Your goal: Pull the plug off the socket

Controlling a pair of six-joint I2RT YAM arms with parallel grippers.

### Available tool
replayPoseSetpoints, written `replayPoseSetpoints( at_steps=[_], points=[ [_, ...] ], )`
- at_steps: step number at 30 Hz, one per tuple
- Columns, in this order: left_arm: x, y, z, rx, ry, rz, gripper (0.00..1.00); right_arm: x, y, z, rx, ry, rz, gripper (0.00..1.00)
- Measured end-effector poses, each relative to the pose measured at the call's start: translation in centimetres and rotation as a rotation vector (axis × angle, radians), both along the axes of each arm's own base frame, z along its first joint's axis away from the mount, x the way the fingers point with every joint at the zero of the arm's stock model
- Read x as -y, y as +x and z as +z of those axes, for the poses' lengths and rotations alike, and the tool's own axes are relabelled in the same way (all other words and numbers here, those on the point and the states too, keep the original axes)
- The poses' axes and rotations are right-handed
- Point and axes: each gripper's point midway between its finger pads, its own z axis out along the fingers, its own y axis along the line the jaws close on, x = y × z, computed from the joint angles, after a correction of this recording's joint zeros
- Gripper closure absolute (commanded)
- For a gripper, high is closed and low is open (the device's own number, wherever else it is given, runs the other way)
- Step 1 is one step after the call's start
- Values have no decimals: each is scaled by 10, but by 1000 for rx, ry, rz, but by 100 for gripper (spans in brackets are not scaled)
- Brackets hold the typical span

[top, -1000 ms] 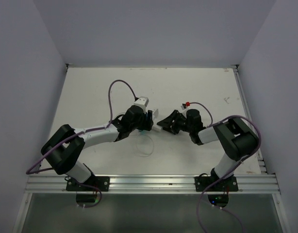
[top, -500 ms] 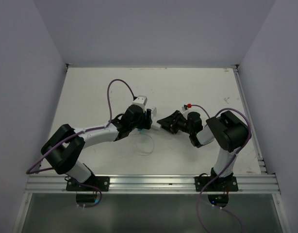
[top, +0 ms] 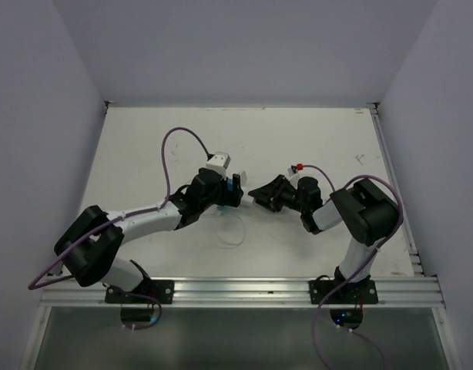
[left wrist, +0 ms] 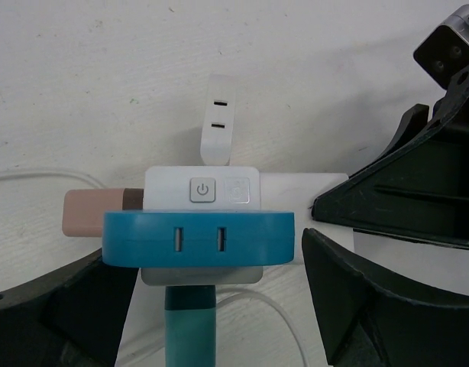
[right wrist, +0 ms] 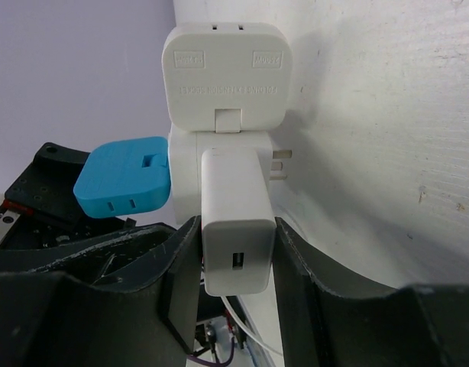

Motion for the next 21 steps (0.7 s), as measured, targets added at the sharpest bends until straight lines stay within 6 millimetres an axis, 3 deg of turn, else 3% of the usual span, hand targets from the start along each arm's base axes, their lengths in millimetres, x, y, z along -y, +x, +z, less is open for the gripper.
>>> replayPoseSetpoints(
  at_steps=[7,9,16,21],
  points=[
    [-6,-3,-5,0,12,14,10,-1,-3,-2,-12,-5,7,100],
    [-7,-2,-2,7,8,19,1,-1,-3,-2,-12,-5,7,100],
    [-8,-4,11,22,-43,51,0,-1,-3,-1,-13,-5,7,100],
    [-17,-17,-10,-37,-61,80,1,-1,-3,-1,-14,-5,7,100]
  ],
)
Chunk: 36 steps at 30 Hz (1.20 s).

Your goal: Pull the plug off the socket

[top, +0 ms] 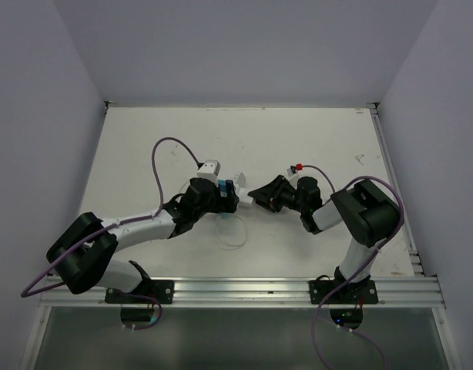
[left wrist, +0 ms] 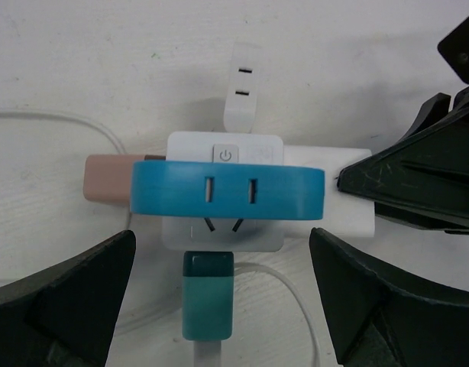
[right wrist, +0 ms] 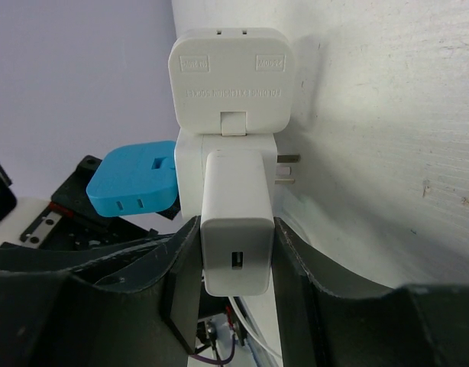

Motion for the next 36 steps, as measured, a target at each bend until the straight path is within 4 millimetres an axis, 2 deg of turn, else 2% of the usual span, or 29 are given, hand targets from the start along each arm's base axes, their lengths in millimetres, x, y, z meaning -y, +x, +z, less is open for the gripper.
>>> replayPoseSetpoints(
  at_steps=[6,11,21,36],
  points=[
    [-13,-13,-21,-46,-13,44,10,0,-1,1,-7,-4,-1,100],
    [-13,-12,-18,-19,-59,59,14,0,0,1,-11,-6,0,100],
    [-1,0,5,65,-157,60,17,0,0,1,-14,-7,-1,100],
    [5,-2,-17,57,-104,78,29,0,0,1,-13,-6,-2,100]
  ],
)
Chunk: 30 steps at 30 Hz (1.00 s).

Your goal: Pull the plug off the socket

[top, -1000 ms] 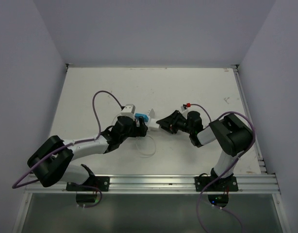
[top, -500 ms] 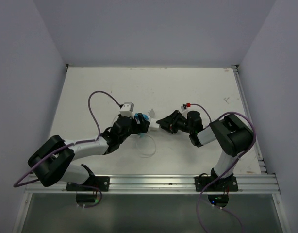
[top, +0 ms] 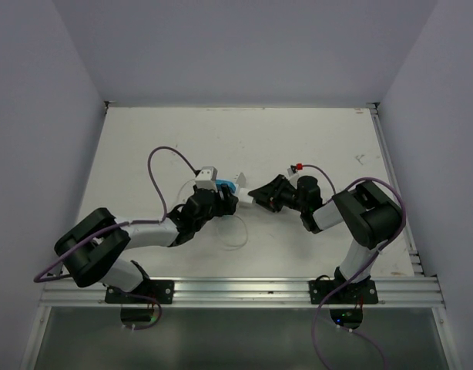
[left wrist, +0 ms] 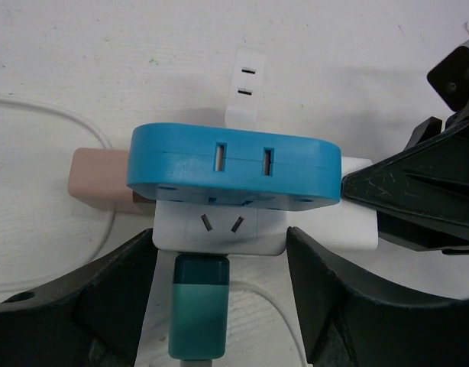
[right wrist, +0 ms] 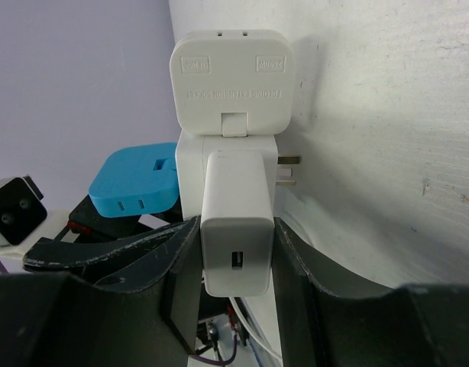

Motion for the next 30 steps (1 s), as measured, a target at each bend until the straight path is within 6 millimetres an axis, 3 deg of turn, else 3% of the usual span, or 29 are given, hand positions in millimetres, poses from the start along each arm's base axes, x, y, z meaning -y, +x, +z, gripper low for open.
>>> replayPoseSetpoints(
  at_steps=[6,12,30],
  points=[
    [1,4,0,20,4,21,51,1,3,0,3,-3,-15,100],
    [0,6,0,27,6,37,99,2,4,0,5,-5,-23,100],
    [6,2,5,-42,-43,141,100,20,-3,10,-21,-14,-27,100]
  ],
)
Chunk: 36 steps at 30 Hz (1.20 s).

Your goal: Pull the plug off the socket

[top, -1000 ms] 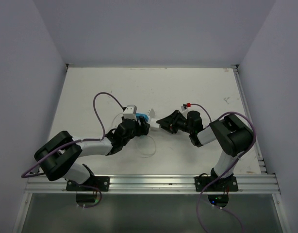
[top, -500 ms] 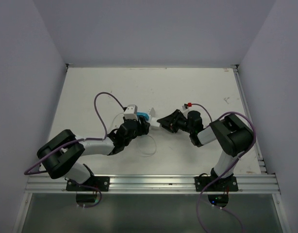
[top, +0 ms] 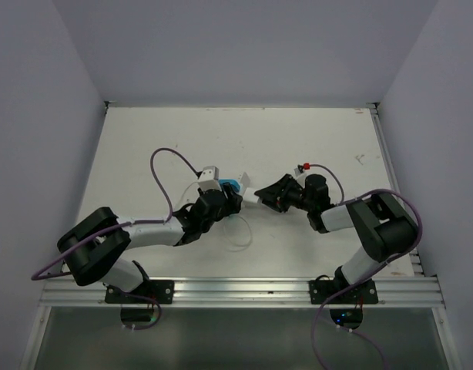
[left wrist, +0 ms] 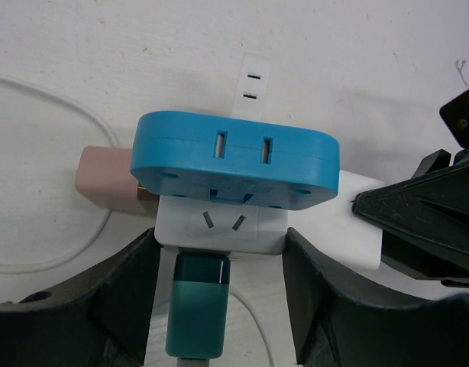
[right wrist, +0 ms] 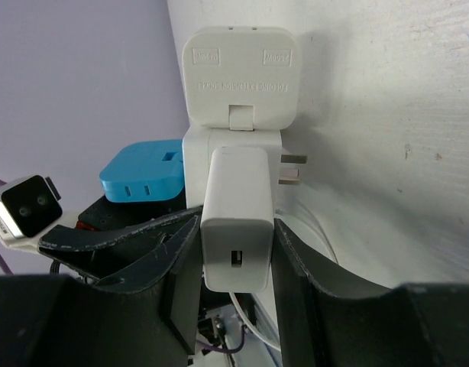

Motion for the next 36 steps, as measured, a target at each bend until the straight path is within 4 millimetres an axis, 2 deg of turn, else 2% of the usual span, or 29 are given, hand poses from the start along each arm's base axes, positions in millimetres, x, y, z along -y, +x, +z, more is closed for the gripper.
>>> replayPoseSetpoints(
  at_steps=[9,20,22,24,28,29,30,31,36],
  points=[
    [18,-4,1,-20,-25,-41,100,22,-9,3,-44,-20,49,100],
    [20,-3,3,17,13,-86,100,25,-8,9,-47,-138,148,100],
    [21,-3,4,22,19,-91,100,26,-7,9,-44,-154,157,97],
    [22,-4,3,21,24,-96,100,27,-9,8,-46,-163,161,88],
    [24,-5,1,16,43,-91,100,28,-8,6,-45,-176,154,82],
    [25,-4,1,14,44,-87,100,28,-7,6,-45,-178,151,83],
    [25,-4,1,13,46,-82,100,28,-7,6,-44,-180,149,93],
    [25,-4,1,11,50,-79,100,28,-7,5,-43,-182,147,99],
    [23,-5,0,2,65,-55,100,27,-6,3,-38,-186,148,100]
  ],
)
